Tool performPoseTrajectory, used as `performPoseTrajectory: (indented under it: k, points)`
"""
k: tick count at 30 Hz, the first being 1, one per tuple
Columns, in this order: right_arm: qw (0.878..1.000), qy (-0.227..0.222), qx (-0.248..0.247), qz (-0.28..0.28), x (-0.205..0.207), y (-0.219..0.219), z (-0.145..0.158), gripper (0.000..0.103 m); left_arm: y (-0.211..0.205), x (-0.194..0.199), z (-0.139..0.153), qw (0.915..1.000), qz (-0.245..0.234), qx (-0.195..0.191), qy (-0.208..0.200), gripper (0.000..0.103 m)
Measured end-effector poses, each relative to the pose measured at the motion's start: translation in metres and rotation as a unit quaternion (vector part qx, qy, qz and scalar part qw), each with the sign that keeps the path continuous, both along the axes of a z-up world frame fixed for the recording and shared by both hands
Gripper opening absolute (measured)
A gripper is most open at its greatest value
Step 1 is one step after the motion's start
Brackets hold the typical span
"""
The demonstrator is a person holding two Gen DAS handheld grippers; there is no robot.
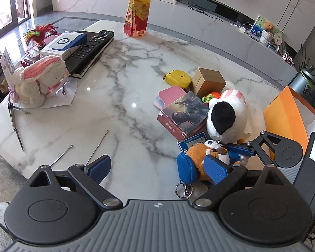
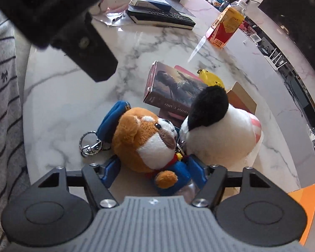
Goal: Organize objects
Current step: 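Grasp the brown bear plush keychain with the right tool while the left tool approaches the white plush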
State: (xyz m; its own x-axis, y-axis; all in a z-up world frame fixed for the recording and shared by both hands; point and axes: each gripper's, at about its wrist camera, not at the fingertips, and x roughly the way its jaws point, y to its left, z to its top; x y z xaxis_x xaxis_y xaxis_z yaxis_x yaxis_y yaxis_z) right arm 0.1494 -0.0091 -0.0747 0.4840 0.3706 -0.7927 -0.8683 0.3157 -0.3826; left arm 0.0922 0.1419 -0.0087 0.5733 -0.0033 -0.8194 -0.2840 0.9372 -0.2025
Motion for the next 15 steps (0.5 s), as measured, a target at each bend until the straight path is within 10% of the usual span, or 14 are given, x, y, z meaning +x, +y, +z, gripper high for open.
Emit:
performPoseTrajectory:
  k: [15]
  points:
    - [0.996,0.049,-0.005,-0.078,-0.038,-0.035,0.008,0.065,-0.009,0.008,-0.005,0.999,0.001,0.042,0.01,0.103]
